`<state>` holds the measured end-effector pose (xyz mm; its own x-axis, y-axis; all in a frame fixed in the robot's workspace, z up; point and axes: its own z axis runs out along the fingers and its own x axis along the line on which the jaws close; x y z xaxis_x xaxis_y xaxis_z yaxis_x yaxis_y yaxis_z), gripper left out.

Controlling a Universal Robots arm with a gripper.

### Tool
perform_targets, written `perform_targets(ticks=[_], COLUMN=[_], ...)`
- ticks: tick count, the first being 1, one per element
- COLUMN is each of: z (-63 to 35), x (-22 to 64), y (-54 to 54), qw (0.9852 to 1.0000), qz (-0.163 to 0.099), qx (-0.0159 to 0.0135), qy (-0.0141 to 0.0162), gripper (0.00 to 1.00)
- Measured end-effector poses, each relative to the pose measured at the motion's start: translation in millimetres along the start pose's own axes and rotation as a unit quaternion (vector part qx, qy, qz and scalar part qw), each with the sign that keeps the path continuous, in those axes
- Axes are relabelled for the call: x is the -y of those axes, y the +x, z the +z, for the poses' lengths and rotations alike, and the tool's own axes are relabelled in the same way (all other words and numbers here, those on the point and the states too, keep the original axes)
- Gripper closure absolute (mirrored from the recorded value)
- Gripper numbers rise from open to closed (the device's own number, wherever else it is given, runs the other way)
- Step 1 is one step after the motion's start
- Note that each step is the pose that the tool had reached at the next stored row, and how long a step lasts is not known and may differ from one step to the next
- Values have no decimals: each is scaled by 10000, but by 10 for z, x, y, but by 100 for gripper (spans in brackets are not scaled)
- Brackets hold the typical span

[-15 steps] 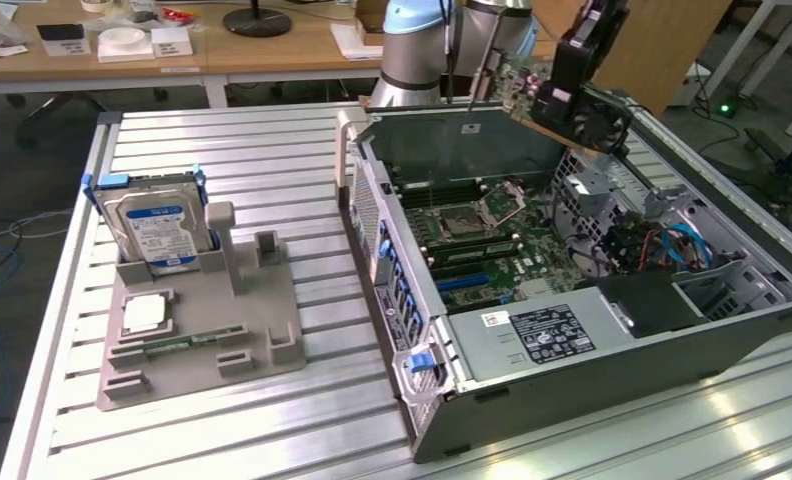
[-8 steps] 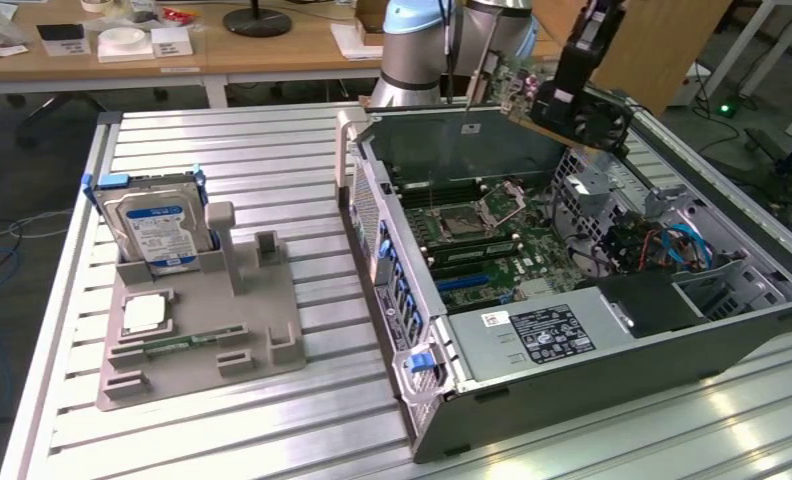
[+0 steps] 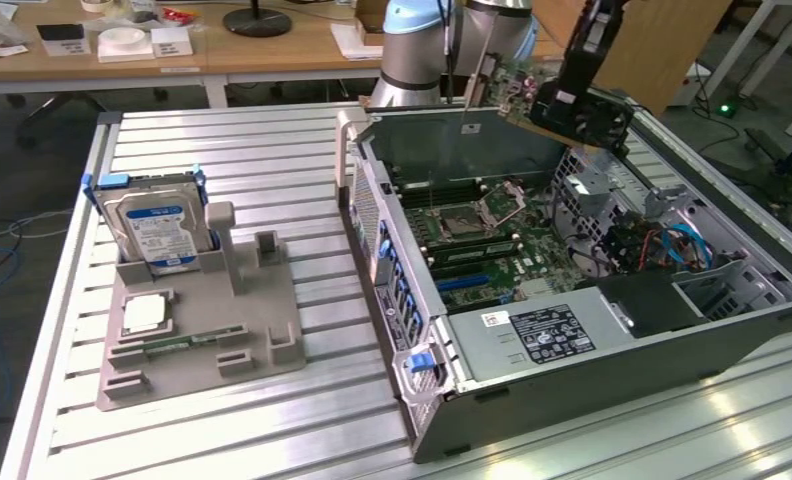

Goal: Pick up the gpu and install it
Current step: 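Insert the gpu into the slot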

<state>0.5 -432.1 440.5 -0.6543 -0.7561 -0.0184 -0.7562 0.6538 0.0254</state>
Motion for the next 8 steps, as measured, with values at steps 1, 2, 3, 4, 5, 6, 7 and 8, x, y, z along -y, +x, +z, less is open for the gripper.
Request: perform_targets(ticks=[1, 2, 3, 4, 5, 6, 7, 8], z=[0, 0, 0, 0, 1, 1, 1, 1], x=[0, 0, 0, 0, 0, 1, 1, 1], y=[0, 0, 0, 0, 0, 1, 1, 1], qw=[10000, 9999, 9998, 9997, 9995, 9993, 9991, 9988], qz=[-62, -122, -182, -244, -308, -369, -430, -492], qx=[-2, -3, -5, -6, -8, -9, -11, -12], qy=[-1, -2, -3, -4, -6, -7, -8, -9], gripper=[72, 72, 72, 72, 72, 72, 72, 72])
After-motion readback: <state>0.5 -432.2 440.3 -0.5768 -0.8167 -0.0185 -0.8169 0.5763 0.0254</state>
